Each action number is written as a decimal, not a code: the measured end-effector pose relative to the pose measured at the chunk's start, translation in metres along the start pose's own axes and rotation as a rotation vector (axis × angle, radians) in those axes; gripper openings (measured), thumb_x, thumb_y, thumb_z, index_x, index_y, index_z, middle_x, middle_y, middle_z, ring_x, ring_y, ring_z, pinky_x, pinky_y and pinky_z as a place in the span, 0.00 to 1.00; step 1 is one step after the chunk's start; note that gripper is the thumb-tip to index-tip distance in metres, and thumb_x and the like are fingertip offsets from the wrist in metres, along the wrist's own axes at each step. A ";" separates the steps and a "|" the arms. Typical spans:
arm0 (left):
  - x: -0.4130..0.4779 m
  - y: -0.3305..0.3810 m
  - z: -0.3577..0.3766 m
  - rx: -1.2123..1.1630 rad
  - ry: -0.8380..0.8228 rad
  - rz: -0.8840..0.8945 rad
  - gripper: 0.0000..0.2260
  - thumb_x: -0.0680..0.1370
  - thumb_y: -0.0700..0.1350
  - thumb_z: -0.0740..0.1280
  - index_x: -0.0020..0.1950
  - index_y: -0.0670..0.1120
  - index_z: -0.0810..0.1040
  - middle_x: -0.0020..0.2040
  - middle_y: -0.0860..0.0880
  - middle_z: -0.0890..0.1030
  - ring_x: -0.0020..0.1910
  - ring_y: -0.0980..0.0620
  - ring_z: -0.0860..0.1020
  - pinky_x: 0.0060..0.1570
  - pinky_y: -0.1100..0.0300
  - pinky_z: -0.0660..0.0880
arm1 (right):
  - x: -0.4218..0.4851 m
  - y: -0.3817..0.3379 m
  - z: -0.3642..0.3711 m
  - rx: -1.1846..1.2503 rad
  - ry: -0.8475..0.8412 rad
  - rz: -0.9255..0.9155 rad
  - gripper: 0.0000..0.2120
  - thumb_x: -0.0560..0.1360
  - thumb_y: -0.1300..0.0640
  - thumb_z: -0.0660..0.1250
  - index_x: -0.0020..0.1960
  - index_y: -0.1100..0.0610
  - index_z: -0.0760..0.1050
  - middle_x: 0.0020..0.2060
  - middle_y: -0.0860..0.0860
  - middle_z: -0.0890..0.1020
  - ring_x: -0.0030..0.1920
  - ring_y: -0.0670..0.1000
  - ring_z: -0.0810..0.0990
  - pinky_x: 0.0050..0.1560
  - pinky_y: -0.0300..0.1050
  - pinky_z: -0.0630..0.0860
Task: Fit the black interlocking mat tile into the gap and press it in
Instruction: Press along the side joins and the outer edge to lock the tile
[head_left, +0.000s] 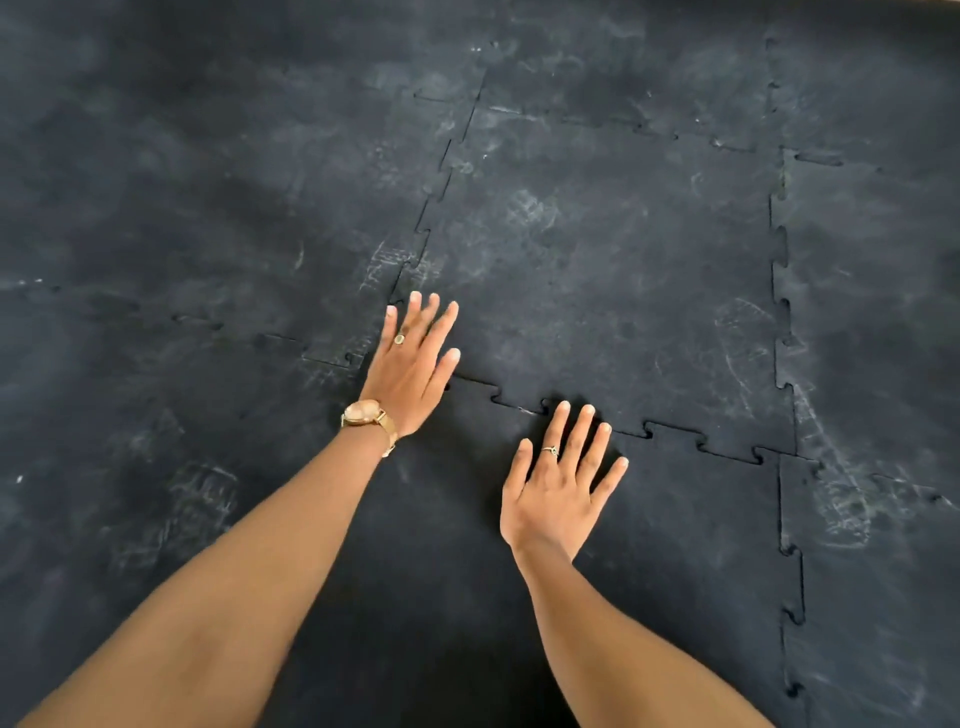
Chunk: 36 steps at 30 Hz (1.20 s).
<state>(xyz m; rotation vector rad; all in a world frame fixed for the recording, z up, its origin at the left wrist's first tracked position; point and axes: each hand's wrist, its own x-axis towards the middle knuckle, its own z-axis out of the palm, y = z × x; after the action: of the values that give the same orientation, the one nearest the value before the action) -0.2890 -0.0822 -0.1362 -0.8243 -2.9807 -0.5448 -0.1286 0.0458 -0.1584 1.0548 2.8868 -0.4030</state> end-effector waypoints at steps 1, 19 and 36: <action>-0.007 -0.013 -0.003 0.143 -0.036 -0.009 0.28 0.81 0.55 0.43 0.78 0.43 0.54 0.78 0.41 0.58 0.78 0.42 0.49 0.75 0.46 0.42 | -0.001 0.001 0.000 0.000 0.011 -0.004 0.29 0.80 0.44 0.42 0.79 0.51 0.46 0.79 0.52 0.49 0.79 0.55 0.45 0.76 0.63 0.42; -0.011 -0.035 0.007 0.356 -0.186 -0.062 0.31 0.78 0.62 0.34 0.79 0.49 0.42 0.79 0.41 0.46 0.78 0.43 0.42 0.73 0.34 0.42 | 0.064 -0.095 -0.005 0.130 -0.072 -0.270 0.28 0.83 0.47 0.43 0.79 0.57 0.43 0.79 0.53 0.41 0.77 0.55 0.34 0.76 0.58 0.35; -0.087 -0.024 0.002 0.184 -0.136 -0.151 0.30 0.81 0.58 0.43 0.78 0.42 0.45 0.80 0.44 0.46 0.78 0.48 0.40 0.76 0.49 0.42 | 0.117 -0.126 0.013 -0.045 -0.014 -0.323 0.30 0.81 0.42 0.41 0.79 0.55 0.45 0.79 0.55 0.46 0.78 0.60 0.38 0.71 0.72 0.38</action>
<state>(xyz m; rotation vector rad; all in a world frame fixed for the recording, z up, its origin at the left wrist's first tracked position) -0.2260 -0.1442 -0.1539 -0.6513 -3.1733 -0.2183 -0.2999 0.0230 -0.1573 0.5749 3.0406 -0.3528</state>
